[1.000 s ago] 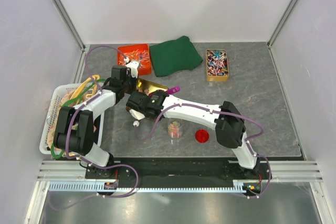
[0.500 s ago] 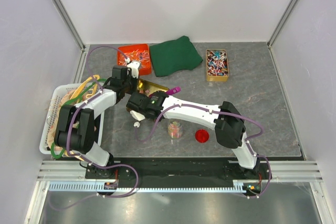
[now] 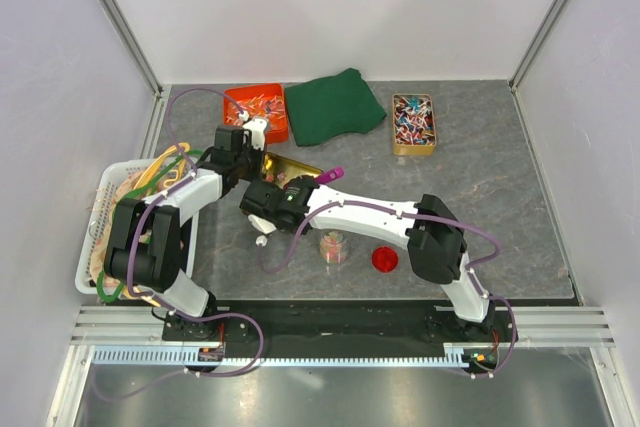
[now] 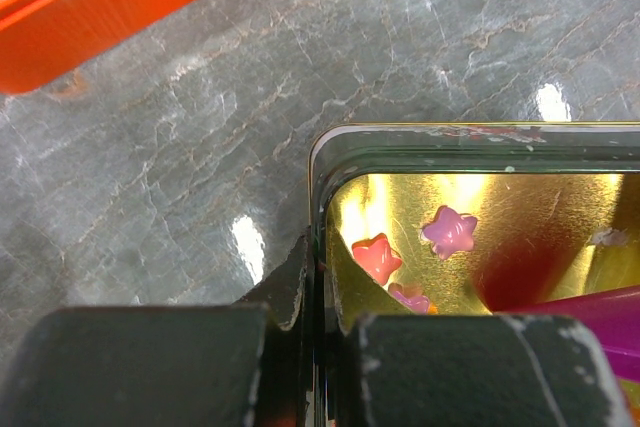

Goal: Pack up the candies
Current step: Scoop the fake candies from the storage box.

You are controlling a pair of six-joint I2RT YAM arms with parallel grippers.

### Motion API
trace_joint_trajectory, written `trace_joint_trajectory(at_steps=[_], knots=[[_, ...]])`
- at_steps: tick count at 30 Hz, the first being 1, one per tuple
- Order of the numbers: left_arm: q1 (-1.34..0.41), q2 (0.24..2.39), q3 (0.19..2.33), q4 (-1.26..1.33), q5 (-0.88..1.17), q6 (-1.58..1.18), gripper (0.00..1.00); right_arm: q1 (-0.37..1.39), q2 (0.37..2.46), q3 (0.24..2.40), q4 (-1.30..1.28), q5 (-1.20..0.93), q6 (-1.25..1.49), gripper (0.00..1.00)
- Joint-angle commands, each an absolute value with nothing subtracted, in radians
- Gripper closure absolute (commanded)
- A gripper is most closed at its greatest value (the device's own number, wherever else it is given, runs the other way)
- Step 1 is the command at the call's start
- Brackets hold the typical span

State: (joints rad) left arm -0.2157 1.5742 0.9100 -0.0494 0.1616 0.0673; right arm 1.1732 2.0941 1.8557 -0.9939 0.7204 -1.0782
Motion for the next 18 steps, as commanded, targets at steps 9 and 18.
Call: trace_joint_trajectory(at_steps=[9,18], knots=[[-0.209,1.583,0.985,-0.057,0.172,0.009,0.98,1.227,2.177,1.858,-1.045,0.759,-1.029,1.00],[-0.209,1.601,0.986,-0.064,0.153,0.009,0.98,1.235,2.241,1.933,-0.985,0.765,-0.954,1.00]])
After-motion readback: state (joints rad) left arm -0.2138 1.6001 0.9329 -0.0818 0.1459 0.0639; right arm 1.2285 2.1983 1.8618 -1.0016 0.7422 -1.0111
